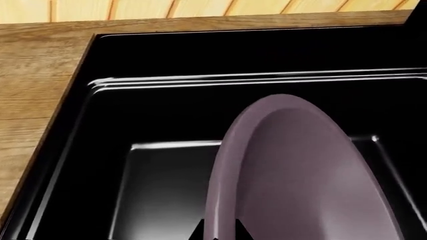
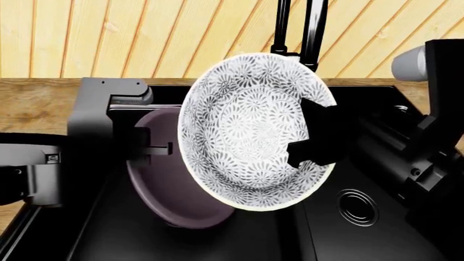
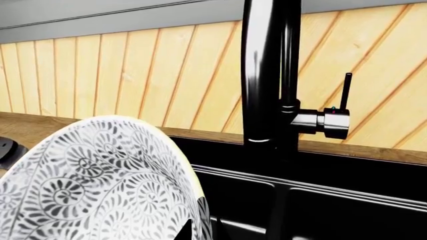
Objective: Stack the bowls in the sink.
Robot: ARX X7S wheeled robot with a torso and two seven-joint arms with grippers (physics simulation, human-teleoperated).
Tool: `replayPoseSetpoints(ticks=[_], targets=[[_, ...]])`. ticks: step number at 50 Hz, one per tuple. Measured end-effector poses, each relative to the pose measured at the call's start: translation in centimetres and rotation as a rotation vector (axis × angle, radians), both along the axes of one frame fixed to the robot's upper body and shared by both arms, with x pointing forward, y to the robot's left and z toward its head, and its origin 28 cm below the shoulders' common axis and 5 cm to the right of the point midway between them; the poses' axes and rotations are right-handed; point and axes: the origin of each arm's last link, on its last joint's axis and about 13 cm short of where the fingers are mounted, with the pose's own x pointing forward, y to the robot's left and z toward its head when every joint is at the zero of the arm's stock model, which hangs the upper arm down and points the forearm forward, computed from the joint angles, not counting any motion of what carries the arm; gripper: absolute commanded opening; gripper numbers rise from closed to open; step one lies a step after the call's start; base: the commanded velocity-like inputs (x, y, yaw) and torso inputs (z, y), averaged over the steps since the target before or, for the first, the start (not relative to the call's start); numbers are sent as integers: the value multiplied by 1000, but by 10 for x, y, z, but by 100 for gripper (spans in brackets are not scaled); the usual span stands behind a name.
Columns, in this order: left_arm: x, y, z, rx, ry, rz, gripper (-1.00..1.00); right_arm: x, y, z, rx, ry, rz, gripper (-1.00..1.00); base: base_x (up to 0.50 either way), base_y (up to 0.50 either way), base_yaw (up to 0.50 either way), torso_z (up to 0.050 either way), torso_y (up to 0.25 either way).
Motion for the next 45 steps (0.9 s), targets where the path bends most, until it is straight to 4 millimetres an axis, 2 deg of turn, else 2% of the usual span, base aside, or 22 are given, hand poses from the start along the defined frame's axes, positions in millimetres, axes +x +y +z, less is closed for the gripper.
replayPoseSetpoints(ticks=[45], targets=[[12,-11,-20,11,24,-33,-100,1,-2,0,5,-12,-6,-100,0,0,0,0,1]])
